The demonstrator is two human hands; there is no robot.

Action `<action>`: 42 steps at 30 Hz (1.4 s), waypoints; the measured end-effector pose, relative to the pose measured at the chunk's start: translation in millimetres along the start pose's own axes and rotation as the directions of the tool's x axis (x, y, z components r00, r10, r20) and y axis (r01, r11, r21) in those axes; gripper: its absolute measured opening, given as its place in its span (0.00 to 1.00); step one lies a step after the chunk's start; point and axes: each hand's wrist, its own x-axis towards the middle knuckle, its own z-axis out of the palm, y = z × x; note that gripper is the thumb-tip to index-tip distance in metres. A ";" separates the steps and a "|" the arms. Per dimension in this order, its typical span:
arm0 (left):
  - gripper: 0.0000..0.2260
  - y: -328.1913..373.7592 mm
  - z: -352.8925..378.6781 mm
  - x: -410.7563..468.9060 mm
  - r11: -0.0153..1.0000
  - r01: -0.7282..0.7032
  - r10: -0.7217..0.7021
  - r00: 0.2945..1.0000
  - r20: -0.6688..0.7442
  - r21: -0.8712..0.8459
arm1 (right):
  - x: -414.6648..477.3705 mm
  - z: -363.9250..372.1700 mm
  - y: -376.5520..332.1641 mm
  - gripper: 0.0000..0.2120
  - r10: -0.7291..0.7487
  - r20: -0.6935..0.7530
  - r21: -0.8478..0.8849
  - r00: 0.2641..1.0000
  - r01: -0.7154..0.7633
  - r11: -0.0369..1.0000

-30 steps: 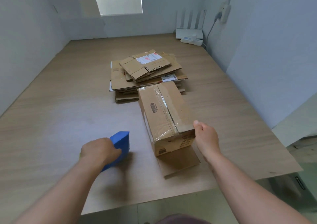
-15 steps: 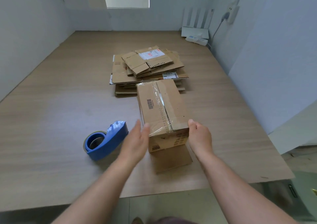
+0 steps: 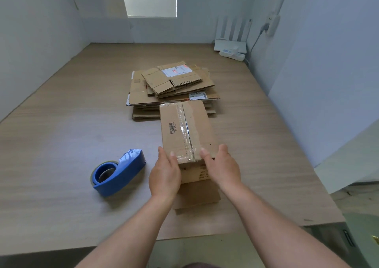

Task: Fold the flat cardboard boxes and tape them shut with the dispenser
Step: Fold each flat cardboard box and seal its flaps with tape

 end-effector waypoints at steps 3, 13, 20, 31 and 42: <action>0.21 -6.2 -4.1 6.0 0.995 0.000 -0.001 1.000 -0.008 -0.096 | 7.7 -11.8 11.7 0.17 -0.077 0.006 0.076 0.997 0.077 0.994; 0.32 2.1 -29.8 7.7 0.779 -0.260 0.175 0.964 0.199 0.571 | 24.3 -42.7 5.6 0.36 -0.311 0.241 -0.567 0.919 0.394 0.724; 0.29 -16.5 -58.6 21.1 0.971 -0.237 0.193 0.839 0.508 0.023 | 35.1 -60.7 13.1 0.20 -0.338 0.443 -0.279 0.830 0.486 0.828; 0.29 -23.5 -75.3 32.2 0.974 0.027 0.124 0.766 0.631 -0.224 | 43.9 -76.8 19.5 0.13 -0.232 0.593 -0.097 0.771 0.355 0.930; 0.27 -15.7 -71.0 26.1 0.983 -0.183 0.141 0.853 0.502 0.035 | 35.0 -64.8 17.5 0.15 -0.214 0.488 -0.280 0.846 0.384 0.880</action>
